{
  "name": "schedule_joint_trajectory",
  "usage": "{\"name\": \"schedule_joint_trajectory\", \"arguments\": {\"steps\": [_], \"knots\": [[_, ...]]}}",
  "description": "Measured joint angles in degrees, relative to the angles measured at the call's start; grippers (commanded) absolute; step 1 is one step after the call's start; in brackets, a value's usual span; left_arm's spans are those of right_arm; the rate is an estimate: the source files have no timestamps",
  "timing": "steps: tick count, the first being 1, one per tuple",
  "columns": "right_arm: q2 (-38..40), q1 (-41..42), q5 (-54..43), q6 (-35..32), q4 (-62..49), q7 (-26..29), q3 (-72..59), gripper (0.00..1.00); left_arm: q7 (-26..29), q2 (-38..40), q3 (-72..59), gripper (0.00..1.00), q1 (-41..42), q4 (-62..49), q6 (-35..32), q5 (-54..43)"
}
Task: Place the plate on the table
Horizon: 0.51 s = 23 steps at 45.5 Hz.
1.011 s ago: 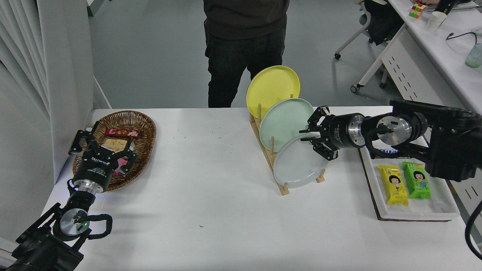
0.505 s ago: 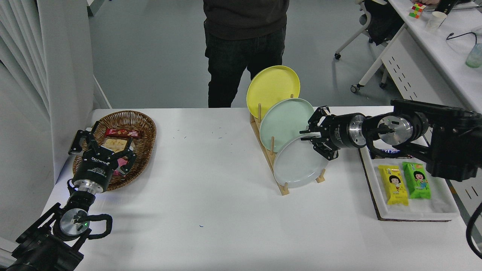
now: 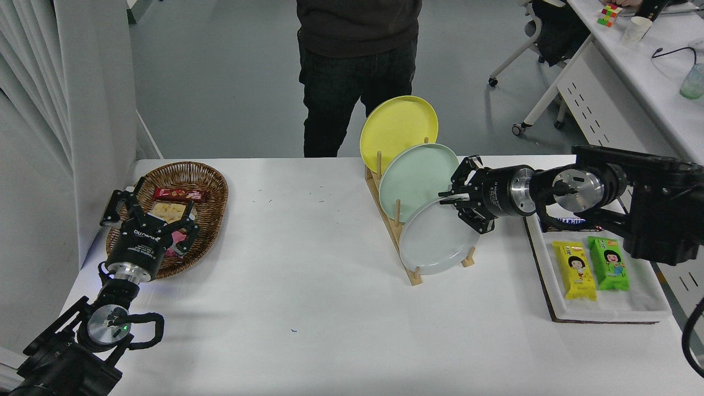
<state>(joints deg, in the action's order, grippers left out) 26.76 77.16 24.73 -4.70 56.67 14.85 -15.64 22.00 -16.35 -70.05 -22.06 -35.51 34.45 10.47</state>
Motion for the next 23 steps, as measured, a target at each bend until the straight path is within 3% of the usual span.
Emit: {"name": "schedule_joint_trajectory", "arguments": {"steps": [23], "knots": [[0.68,0.32,0.0,-0.52,0.58,0.0,-0.05,0.08,0.04,0.0,0.0,0.98,0.0,0.0,0.0,0.0]]}}
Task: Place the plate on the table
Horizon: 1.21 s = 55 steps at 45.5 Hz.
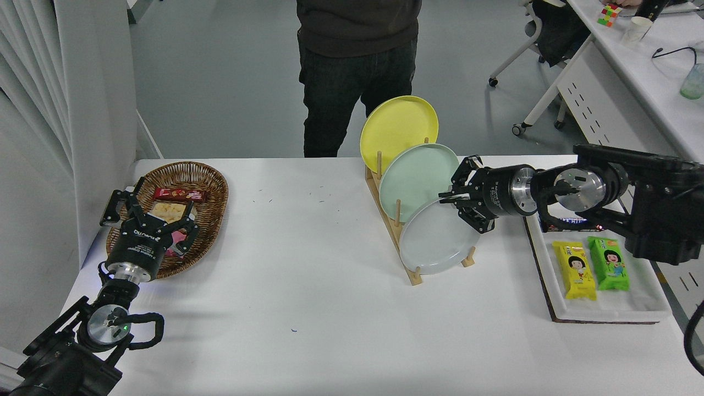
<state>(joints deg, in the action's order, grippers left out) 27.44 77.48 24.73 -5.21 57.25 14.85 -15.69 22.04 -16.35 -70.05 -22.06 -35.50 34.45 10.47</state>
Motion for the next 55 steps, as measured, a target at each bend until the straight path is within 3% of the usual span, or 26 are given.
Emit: {"name": "schedule_joint_trajectory", "arguments": {"steps": [16,18,55], "knots": [[0.35,0.38,0.01,-0.26,0.13,0.0,0.05,0.04,-0.01,0.0,0.0,0.98,0.0,0.0,0.0,0.0],[0.36,0.4,0.03,-0.28,0.13,0.0,0.05,0.0,-0.01,0.0,0.0,0.98,0.0,0.0,0.0,0.0],[1.71,1.86,-0.02,-4.2,0.66,0.0,0.11,0.0,-0.04,0.0,0.0,0.98,0.0,0.0,0.0,-0.02]]}}
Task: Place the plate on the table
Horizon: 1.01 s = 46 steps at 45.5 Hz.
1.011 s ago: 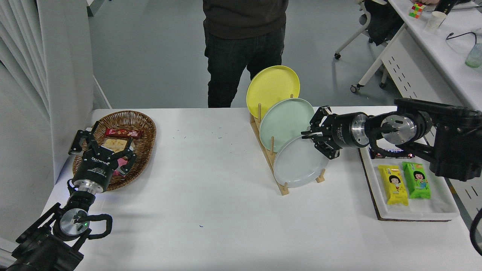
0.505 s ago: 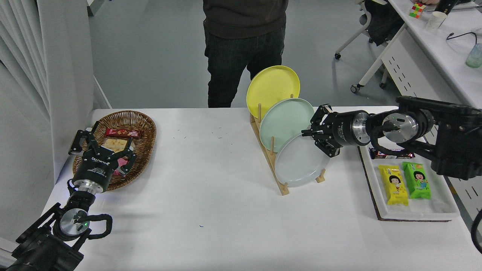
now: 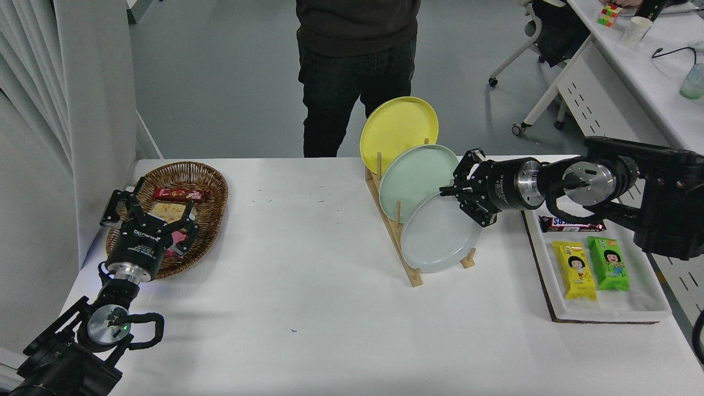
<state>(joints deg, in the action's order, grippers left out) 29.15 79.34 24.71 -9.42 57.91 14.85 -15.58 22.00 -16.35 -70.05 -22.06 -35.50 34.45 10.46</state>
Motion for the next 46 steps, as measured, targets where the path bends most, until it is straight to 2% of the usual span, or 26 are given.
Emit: {"name": "schedule_joint_trajectory", "arguments": {"steps": [32,46], "knots": [[3.59,6.02,0.25,-9.06,0.09,0.0,0.96,0.0,0.04,0.0,0.0,0.98,0.0,0.0,0.0,0.01],[5.43,9.1,1.59,-10.88,0.66,0.07,0.28,0.0,0.03,0.0,0.0,0.98,0.0,0.0,0.0,0.01]]}}
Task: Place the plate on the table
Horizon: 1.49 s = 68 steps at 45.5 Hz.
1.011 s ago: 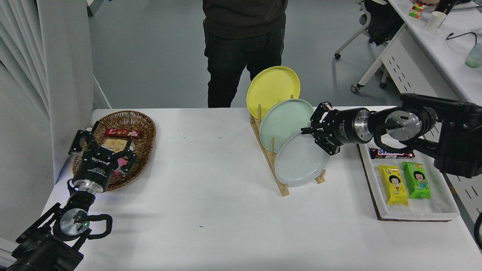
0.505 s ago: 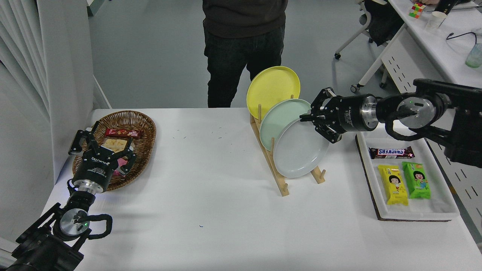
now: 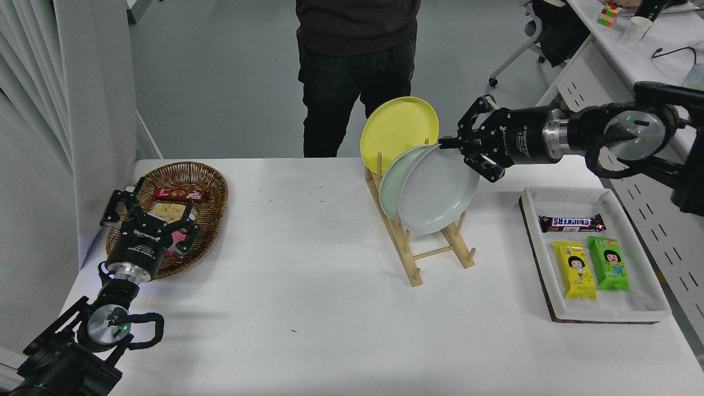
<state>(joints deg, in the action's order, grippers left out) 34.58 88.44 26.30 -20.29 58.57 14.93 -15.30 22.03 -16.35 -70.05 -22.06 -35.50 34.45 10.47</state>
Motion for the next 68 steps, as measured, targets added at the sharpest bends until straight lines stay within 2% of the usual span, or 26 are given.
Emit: {"name": "schedule_joint_trajectory", "arguments": {"steps": [36,56,68], "knots": [[-2.34,8.16,9.01,0.26,2.45,4.22,-7.57,0.0,0.0,0.0,0.0,0.98,0.0,0.0,0.0,-0.01],[-7.49,12.04,15.39,6.97,2.57,9.81,-9.46,0.0,-0.04,0.0,0.0,0.98,0.0,0.0,0.0,0.0],[-8.68,13.31,16.77,8.51,2.52,13.51,-8.85,0.0,0.01,0.0,0.0,0.98,0.0,0.0,0.0,0.0]]}}
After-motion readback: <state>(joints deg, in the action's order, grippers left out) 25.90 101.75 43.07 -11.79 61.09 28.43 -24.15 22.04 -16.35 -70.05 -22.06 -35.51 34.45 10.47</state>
